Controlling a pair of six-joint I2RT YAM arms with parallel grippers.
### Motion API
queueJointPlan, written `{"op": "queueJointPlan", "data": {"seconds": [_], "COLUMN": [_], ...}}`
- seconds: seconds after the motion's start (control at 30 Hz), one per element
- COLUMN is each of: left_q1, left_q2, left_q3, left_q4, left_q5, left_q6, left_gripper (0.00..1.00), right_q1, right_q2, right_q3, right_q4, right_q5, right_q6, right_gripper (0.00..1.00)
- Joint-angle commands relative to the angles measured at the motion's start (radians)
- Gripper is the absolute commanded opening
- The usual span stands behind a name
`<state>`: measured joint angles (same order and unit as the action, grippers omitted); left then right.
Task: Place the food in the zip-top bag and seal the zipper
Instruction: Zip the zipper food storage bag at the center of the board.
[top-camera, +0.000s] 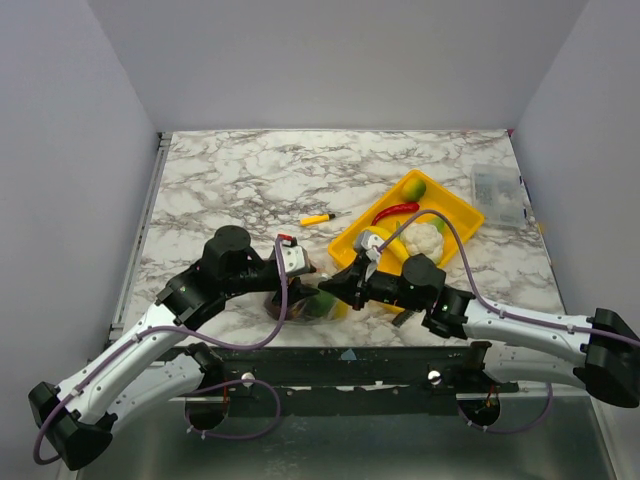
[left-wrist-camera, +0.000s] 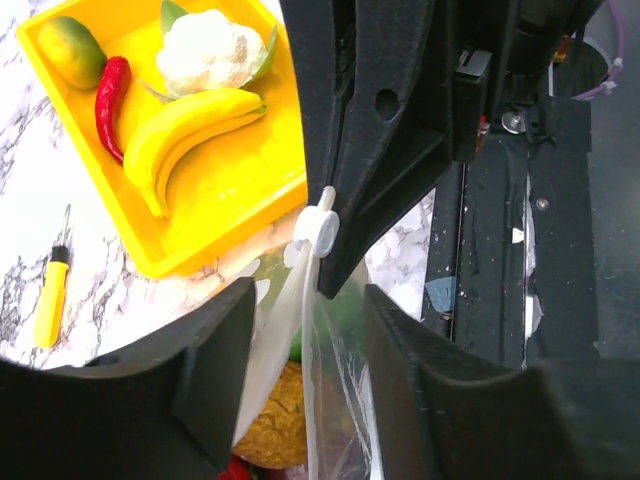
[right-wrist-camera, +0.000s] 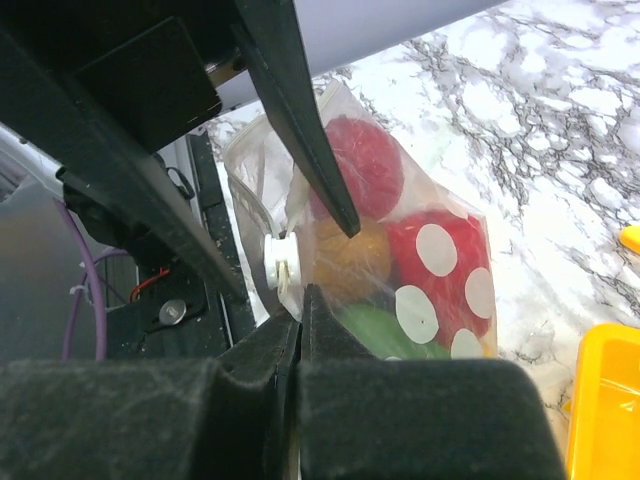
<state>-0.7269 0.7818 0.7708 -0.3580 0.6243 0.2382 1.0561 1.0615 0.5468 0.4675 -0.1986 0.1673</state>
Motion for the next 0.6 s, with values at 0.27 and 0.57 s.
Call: {"op": "queueJointPlan", "data": {"seconds": [0.27,0.57], "left_q1": [-0.003,-0.003], "left_q2": [-0.026,-0.046], "left_q3": [-0.029,-0.053], "left_q4": [-0.002,0.051], "left_q5": [-0.153,-0.126], "left_q6": [0.038,0.053], "left_gripper": [0.14,0.0], "right_q1": [-0.005,-0.005], "right_q2": [-0.025,-0.08], "right_q3": [0.007,0.23], "right_q4": [-0.024,-0.439], "right_q5": [-0.02,0.03], "right_q6": [-0.002,0.151], "right_gripper": [0.0,0.47]}}
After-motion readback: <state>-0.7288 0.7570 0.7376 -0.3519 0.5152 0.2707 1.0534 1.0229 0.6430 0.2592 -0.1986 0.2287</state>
